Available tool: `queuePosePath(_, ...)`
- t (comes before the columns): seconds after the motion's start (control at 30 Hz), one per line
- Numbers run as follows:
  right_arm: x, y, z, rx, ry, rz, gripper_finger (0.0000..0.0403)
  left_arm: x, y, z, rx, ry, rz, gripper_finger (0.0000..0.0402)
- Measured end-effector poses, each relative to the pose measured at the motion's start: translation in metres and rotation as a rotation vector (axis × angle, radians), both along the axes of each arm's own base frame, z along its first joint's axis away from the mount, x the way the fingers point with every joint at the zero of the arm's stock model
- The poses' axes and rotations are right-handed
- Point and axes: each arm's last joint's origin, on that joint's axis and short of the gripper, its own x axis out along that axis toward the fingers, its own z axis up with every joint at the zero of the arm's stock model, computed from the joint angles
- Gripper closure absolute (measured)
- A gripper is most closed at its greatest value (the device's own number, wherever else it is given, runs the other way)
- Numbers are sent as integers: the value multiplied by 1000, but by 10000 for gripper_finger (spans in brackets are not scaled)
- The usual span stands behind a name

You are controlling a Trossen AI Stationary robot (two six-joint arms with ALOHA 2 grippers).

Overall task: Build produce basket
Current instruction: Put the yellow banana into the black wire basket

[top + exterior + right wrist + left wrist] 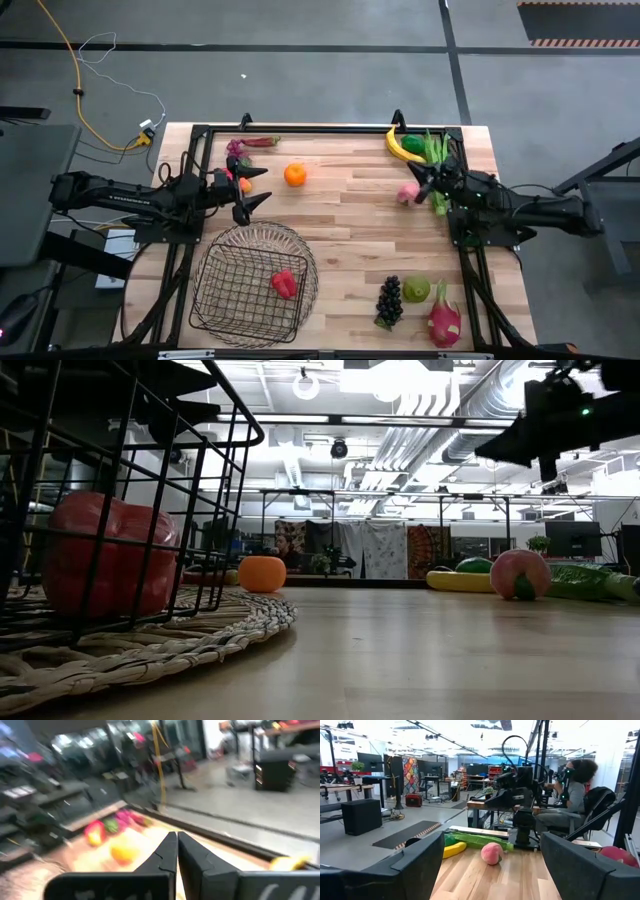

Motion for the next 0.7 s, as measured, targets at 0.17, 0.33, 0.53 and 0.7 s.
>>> queuePosePath(0.17,11,-15,6,85,179,-102,330,0,0,0,-2,-1,1,85)
queuePosePath(0.33,24,-34,13,173,373,-203,236,0,0,0,-2,-1,3,85)
queuePosePath(0.53,39,-64,7,340,596,-280,142,0,0,0,-1,0,3,85)
queuePosePath(0.7,51,-93,-9,473,700,-302,109,0,0,0,-1,0,3,85)
